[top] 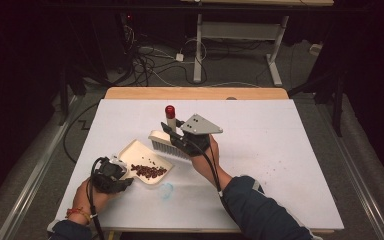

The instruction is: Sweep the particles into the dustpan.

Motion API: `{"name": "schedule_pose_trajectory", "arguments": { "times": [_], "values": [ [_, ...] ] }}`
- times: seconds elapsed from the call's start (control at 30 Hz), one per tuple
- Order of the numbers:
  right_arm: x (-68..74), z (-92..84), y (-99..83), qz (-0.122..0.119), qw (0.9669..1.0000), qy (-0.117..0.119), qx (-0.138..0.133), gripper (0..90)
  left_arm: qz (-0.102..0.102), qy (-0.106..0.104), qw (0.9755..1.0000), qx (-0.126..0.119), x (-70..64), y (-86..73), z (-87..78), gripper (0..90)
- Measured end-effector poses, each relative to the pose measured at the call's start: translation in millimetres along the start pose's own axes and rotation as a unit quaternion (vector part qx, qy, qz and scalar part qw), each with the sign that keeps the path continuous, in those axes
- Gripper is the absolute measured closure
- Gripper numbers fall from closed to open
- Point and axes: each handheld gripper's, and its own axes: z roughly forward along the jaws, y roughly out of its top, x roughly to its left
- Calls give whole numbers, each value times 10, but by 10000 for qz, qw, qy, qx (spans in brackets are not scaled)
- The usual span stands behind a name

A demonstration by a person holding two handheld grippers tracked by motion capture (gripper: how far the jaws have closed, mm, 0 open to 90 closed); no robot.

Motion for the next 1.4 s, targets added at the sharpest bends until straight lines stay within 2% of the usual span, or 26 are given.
{"name": "schedule_pose_trajectory", "arguments": {
  "times": [0.03, 0.13, 0.3, 0.37, 0.43, 0.47, 0.53, 0.67, 0.83, 0.93, 0.97, 1.07, 1.17, 1.3, 1.33, 1.4],
  "values": [
    [2, 47, -47, -61, 9999, -113, -4, 696, 11, 21, 10000, -11, -9, 2, 3, 637],
    [14, 96, -104, -62, 9998, -172, -15, 696, 14, -11, 10000, -35, -23, 19, 13, 637],
    [99, 149, -185, -101, 9998, -158, 36, 696, 37, -29, 9999, -102, -89, 90, 59, 637],
    [131, 142, -191, -123, 9998, -121, 21, 696, 118, 3, 9999, -54, -117, 127, 70, 637],
    [166, 123, -179, -131, 9999, -11, 88, 696, 75, 41, 9999, -88, -161, 187, 99, 637],
    [203, 108, -175, -92, 9999, -24, 128, 696, 79, 30, 9999, -78, -172, 213, 105, 637],
    [254, 85, -173, -98, 9998, -4, 168, 695, 73, 202, 9997, -66, -249, 293, 150, 638],
    [341, 14, -176, -37, 9998, -57, 213, 694, -43, 290, 9995, -92, -344, 424, 200, 638],
    [399, -53, -162, -9, 9996, -120, 272, 694, -32, 246, 9996, -99, -391, 508, 246, 638],
    [348, -101, -158, 82, 9994, -165, 284, 695, -38, 225, 9997, -122, -385, 505, 260, 638],
    [298, -142, -152, 188, 9994, -195, 230, 696, -33, 201, 9997, -117, -378, 503, 257, 638],
    [248, -190, -136, 280, 9992, -221, 170, 695, -7, 134, 9998, -117, -364, 496, 257, 638],
    [170, -316, -96, 419, 9988, -254, 54, 696, 12, 106, 9999, -124, -352, 489, 258, 638],
    [88, -437, -47, 393, 9988, -289, -24, 695, 26, 112, 9998, -143, -351, 486, 250, 638],
    [36, -520, -22, 329, 9991, -264, -5, 696, 49, 112, 9998, -141, -351, 483, 244, 638],
    [16, -551, -16, 333, 9991, -270, -9, 696, 35, 89, 9998, -157, -349, 477, 233, 638]
  ]
}}
